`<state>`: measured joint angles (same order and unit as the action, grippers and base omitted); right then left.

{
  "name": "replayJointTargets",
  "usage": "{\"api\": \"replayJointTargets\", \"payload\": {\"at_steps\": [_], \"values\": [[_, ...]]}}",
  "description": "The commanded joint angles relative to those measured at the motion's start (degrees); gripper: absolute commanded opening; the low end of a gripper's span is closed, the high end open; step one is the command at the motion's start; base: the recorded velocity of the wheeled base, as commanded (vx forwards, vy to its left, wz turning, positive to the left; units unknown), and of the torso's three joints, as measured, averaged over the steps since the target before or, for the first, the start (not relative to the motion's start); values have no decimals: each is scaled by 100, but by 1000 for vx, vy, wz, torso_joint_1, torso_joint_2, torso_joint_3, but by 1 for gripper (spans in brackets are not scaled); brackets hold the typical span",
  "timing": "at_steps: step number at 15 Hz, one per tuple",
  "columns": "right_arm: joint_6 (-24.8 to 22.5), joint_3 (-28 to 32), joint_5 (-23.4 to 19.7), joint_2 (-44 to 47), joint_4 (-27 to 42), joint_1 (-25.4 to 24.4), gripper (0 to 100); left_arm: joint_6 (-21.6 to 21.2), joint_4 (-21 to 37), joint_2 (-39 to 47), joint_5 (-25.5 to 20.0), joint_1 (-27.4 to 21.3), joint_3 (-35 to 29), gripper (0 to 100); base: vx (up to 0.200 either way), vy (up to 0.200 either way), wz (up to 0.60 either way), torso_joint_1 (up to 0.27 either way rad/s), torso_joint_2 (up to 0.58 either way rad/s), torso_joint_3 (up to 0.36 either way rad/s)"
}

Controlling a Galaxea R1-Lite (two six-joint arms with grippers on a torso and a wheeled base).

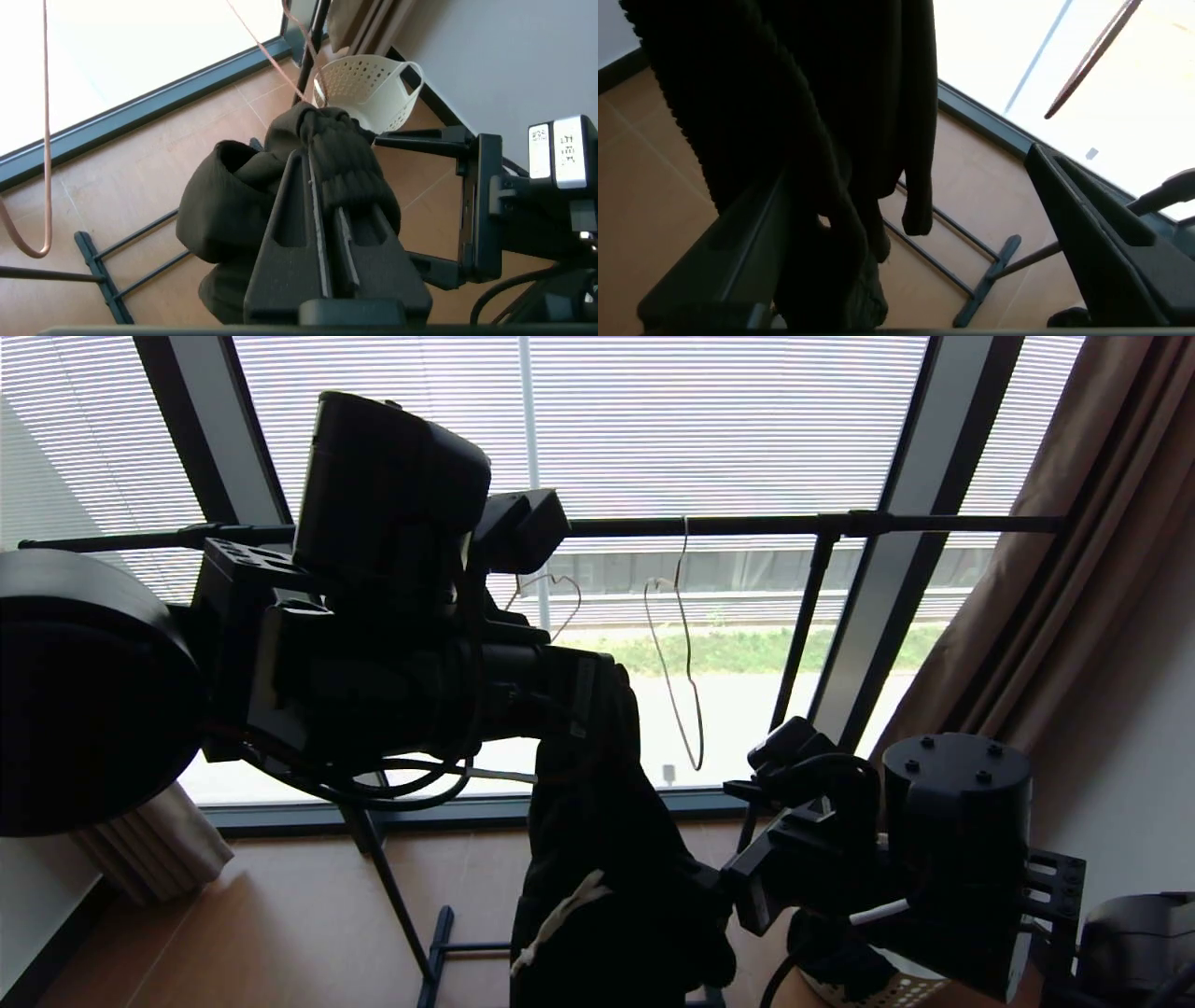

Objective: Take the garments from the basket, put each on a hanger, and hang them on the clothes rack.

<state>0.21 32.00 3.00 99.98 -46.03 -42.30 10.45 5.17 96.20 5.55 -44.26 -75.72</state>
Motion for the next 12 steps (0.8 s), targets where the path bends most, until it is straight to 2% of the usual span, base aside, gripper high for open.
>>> {"api": "replayJointTargets", "payload": {"at_steps": [1, 4, 12], "values": [[-73, -36, -1, 40, 6, 90, 100, 1, -7, -13, -1, 41, -22, 0, 0, 0, 0, 0, 0, 0], [-153, -54, 8, 163, 6, 275, 100, -8, -7, -48, -19, 269, -31, 0, 0, 0, 0, 0, 0, 0], [-161, -54, 8, 347, 6, 530, 100, -8, -7, -233, -27, 471, -31, 0, 0, 0, 0, 0, 0, 0]]}}
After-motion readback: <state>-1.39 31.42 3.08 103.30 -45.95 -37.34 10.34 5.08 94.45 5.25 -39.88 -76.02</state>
